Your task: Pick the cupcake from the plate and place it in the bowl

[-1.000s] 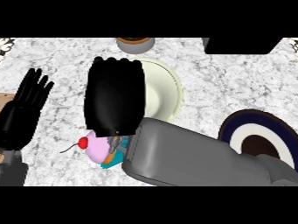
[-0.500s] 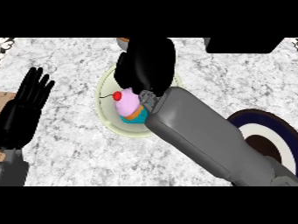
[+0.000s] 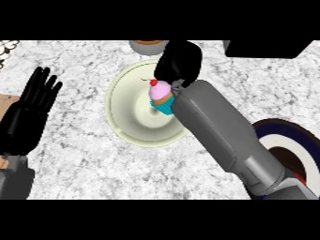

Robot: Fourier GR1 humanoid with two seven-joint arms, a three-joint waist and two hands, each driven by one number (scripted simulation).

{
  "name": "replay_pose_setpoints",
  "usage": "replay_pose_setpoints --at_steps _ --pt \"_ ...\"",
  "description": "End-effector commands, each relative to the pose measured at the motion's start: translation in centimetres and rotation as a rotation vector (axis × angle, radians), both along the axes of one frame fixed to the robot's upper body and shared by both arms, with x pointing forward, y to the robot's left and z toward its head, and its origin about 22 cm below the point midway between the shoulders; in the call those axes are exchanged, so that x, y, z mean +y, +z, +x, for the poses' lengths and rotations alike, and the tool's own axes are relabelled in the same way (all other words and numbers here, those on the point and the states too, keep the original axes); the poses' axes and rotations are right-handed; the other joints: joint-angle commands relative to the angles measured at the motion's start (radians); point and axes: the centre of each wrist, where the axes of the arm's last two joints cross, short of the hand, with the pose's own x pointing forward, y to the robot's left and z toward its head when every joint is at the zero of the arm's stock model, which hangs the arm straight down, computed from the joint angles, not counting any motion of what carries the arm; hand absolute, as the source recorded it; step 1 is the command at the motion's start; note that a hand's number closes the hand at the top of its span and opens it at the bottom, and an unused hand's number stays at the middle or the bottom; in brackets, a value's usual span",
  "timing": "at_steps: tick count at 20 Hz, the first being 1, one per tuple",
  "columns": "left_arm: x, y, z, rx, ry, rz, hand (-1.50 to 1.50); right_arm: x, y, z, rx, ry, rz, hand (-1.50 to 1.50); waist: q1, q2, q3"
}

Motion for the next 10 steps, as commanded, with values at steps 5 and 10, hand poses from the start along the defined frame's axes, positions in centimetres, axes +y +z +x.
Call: replay_pose_setpoints --at_steps 5,10 --pt "-0.7 0.2 0.5 -0.005 -0.015 0.009 0.0 -3.4 -4.1 2.8 0.201 -0.041 0.206 -1.5 0.025 0.01 0.001" --pt "-1.0 0.3 0.0 0.009 -0.034 -0.01 0.0 -4.2 -4.3 3.3 0.072 0.077 0.321 -1.5 0.019 0.007 0.001"
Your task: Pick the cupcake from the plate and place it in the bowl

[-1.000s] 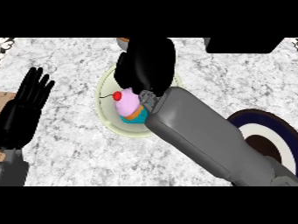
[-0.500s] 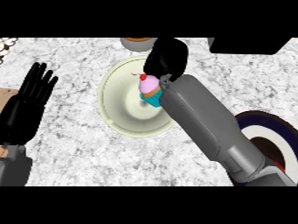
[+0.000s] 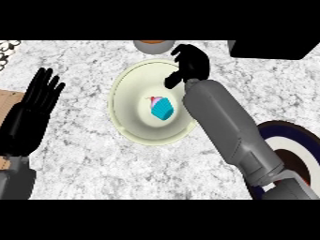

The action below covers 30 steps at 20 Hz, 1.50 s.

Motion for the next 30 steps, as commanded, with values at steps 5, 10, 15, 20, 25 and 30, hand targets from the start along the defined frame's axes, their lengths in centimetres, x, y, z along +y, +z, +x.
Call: replay_pose_setpoints --at_steps 5,10,15,20,25,30 --pt "0.9 0.2 0.0 0.005 -0.003 -0.007 0.0 -1.7 1.4 0.4 -0.315 -0.064 0.386 -1.5 -0.007 -0.003 0.002" --pt "0.6 -0.2 -0.2 0.006 0.014 0.01 0.0 -3.6 0.7 0.3 -0.427 -0.165 0.55 -1.5 -0.025 -0.01 0.001" --pt "1.5 -2.0 -2.4 0.016 0.066 0.008 0.0 -8.0 1.0 -0.5 -0.442 -0.23 0.548 -1.5 -0.056 -0.023 -0.001" --pt "0.7 -2.2 -1.9 0.024 0.092 0.003 0.0 -14.3 0.7 -3.9 -0.438 -0.231 0.576 -1.5 -0.082 -0.029 -0.001" --pt "1.7 -1.3 -2.5 0.021 0.069 0.0 0.0 -20.8 0.7 -9.0 -0.403 -0.225 0.548 -1.5 -0.076 -0.027 -0.001" --pt "1.2 0.0 -0.8 0.014 0.069 0.013 0.0 -23.4 1.7 -13.7 -0.374 -0.205 0.581 -1.5 -0.063 -0.021 -0.001"
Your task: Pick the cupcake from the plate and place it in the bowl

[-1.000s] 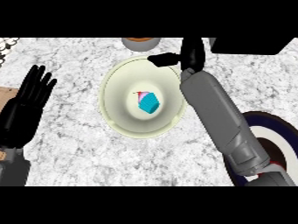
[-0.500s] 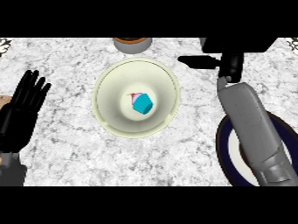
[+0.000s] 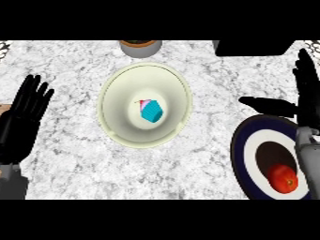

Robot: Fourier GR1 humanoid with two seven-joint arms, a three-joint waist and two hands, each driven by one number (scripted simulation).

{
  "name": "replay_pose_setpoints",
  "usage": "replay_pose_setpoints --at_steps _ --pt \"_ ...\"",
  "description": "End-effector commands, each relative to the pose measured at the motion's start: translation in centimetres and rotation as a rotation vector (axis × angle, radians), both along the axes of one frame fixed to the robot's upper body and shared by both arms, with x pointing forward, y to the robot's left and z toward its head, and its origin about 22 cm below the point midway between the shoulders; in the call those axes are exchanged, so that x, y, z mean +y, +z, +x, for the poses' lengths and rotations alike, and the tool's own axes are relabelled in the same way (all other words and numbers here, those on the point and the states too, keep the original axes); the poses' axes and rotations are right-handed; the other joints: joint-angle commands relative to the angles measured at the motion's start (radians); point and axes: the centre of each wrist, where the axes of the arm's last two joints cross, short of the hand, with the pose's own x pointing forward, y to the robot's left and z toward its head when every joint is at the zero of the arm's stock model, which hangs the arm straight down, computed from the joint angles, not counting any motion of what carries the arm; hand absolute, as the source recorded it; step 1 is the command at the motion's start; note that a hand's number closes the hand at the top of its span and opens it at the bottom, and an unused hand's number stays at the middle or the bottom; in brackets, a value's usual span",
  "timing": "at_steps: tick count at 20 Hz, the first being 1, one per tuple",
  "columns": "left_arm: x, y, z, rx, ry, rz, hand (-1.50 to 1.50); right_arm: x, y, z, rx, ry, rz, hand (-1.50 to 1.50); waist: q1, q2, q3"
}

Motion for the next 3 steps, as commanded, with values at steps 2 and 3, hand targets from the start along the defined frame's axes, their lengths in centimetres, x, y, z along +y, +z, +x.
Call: replay_pose_setpoints --at_steps 2,3 --pt "0.6 0.7 0.5 0.007 0.011 -0.014 0.0 -5.3 -0.7 -5.6 0.013 0.032 -0.004 -1.5 0.008 0.004 0.0" --pt "0.5 0.7 0.4 0.0 -0.021 -0.011 0.0 -5.2 -0.4 -5.4 0.019 0.032 -0.008 -1.5 0.016 0.005 0.0"
